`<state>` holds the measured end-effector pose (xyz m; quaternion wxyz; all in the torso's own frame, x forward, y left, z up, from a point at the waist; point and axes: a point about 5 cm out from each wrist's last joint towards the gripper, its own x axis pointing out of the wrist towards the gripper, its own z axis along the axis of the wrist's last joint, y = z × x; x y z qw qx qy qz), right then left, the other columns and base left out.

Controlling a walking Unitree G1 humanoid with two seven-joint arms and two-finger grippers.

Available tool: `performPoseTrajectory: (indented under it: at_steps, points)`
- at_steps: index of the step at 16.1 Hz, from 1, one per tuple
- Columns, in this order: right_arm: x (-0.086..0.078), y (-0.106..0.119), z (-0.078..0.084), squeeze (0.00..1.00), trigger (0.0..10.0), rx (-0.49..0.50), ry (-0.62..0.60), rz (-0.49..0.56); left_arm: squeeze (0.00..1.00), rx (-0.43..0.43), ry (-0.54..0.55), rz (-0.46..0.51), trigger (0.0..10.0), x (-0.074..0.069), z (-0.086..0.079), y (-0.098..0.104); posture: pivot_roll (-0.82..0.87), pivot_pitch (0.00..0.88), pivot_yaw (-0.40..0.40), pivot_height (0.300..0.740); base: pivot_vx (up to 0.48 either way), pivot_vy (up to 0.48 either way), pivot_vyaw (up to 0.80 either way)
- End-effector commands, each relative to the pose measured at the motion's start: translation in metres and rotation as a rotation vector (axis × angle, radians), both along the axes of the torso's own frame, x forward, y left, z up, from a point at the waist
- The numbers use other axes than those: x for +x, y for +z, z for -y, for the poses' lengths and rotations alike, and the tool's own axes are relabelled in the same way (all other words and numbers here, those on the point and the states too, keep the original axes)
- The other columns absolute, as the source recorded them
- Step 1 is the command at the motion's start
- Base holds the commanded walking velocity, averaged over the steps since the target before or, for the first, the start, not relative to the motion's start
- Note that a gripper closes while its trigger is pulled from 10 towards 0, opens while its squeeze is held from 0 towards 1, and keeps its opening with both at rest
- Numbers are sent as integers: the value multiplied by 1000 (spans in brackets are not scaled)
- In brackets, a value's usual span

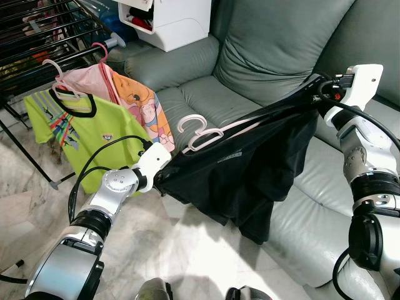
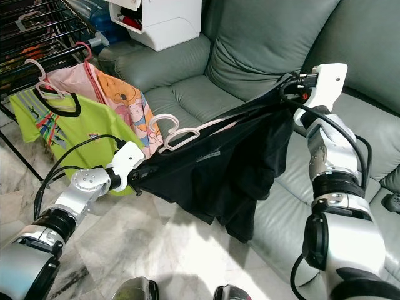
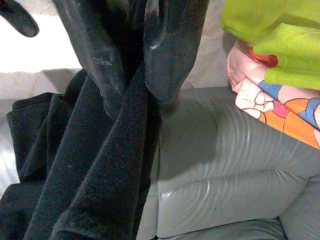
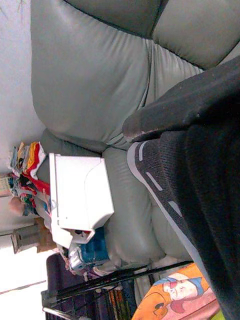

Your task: Hang hanger

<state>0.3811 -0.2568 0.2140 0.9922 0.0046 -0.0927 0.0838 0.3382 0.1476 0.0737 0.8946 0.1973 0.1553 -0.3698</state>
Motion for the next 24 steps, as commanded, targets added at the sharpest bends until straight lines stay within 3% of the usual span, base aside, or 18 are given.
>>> performPoseTrajectory:
  at_steps: [1, 2, 3, 6, 9, 10, 11, 12, 14, 15, 16, 18, 20, 22, 24]
  points:
    - [-3, 36, 14, 0, 0, -1, -60, 142, 0, 56, 128, -94, 0, -9, -30, -20, -79, 37, 15, 740, 0, 0, 0]
    - [20, 3, -83, 0, 0, -120, 26, 56, 0, -36, 554, 78, 0, 10, -36, -1, -31, 20, 9, 740, 0, 0, 0]
    - [21, -10, -135, 0, 0, -181, 83, 38, 0, -103, 767, 143, 0, 14, -46, 10, -30, 24, 10, 740, 0, 0, 0]
    - [21, -10, -135, 0, 0, -225, 99, 45, 0, -109, 758, 138, 392, 10, -45, 8, -35, 28, 10, 740, 0, 0, 0]
    - [21, -8, -148, 0, 0, -217, 82, 68, 0, -137, 773, 132, 1137, 8, -29, 10, -28, 30, 16, 740, 0, 0, 0]
    - [21, -9, -152, 0, 0, -244, 106, 68, 0, -186, 666, 140, 1765, 7, -15, 16, -28, 30, 16, 740, 0, 0, 0]
    - [21, -10, -150, 0, 0, -261, 108, 62, 0, -197, 586, 162, 1647, 3, -10, 18, -16, 29, 24, 740, 0, 0, 0]
    - [22, -10, -147, 0, 0, -284, 112, 59, 0, -217, 512, 161, 549, -1, -5, 19, -16, 29, 24, 740, 0, 0, 0]
    - [22, -15, -140, 0, 0, -316, 118, 40, 0, -170, 386, 167, 0, -11, -2, 16, -8, 15, 26, 740, 0, 0, 0]
    - [19, -26, -130, 0, 0, -370, 125, 13, 0, -59, 268, 158, 0, -27, -6, 5, -4, 0, 19, 740, 0, 0, 0]
    - [17, -33, -127, 0, 0, -384, 121, -3, 0, -71, 281, 116, 0, -32, -10, 0, -5, 0, 16, 740, 0, 0, 0]
    - [13, -47, -125, 0, 10000, -343, 66, -37, 0, -65, 263, 45, 0, -47, -4, -16, -6, 0, 14, 740, 0, 0, 0]
    - [6, -65, -139, 0, 10000, -291, 68, -83, 0, -70, 292, 11, 0, -56, 9, -26, -6, 0, 16, 740, 0, 0, 0]
    - [-8, -89, -168, 0, 10000, -215, 168, -142, 0, -117, 336, -27, 0, -58, 25, -31, -8, 0, 19, 740, 0, 0, 0]
    - [-20, -95, -194, 0, 10000, -178, 303, -115, 0, -125, 244, -74, 0, -64, 40, -34, -12, 0, 24, 740, 0, 0, 0]
